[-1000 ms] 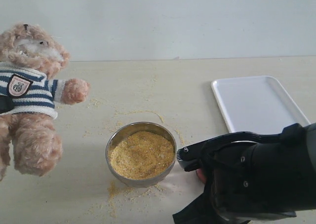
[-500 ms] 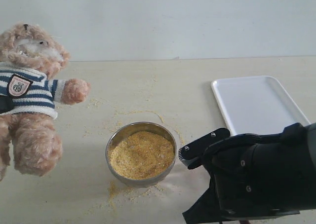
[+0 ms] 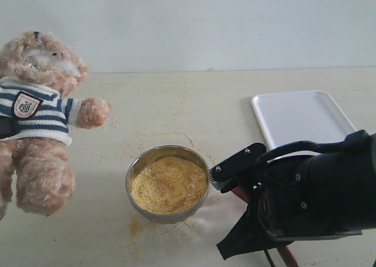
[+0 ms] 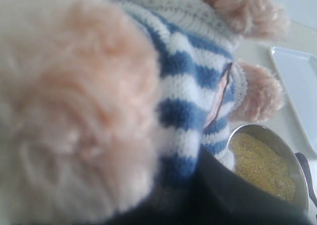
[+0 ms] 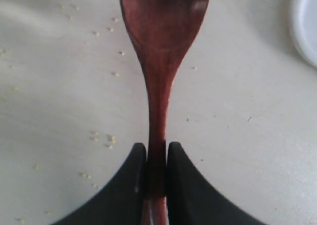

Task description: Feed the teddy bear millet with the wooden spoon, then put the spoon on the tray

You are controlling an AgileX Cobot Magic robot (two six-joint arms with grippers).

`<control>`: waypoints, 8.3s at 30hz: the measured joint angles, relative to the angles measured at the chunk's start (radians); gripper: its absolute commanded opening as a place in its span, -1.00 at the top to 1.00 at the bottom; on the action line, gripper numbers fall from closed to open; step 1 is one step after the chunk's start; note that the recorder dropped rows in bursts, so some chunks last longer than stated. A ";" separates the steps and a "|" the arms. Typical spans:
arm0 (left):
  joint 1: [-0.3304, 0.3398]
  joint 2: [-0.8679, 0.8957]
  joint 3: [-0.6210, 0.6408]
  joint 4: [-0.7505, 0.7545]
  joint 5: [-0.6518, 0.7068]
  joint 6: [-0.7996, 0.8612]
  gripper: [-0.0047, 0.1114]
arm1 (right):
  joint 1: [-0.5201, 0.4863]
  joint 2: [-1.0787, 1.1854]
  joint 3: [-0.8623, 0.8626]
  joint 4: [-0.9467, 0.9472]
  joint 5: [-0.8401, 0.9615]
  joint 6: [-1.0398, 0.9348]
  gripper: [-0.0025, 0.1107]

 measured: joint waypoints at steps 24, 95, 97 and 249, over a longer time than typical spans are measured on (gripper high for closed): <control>0.000 0.000 0.000 0.000 0.000 0.000 0.83 | -0.002 -0.752 0.000 0.506 0.261 -1.182 0.96; 0.000 0.000 0.000 0.000 -0.117 0.000 0.83 | 0.189 0.191 -0.581 0.081 0.551 -1.471 0.96; 0.000 0.000 0.000 0.000 -0.117 0.000 0.83 | 0.189 0.191 -0.581 0.086 0.551 -1.466 0.96; 0.000 0.000 0.233 -0.053 0.304 -0.005 0.83 | 0.399 0.249 -0.826 -0.378 0.673 -1.130 0.96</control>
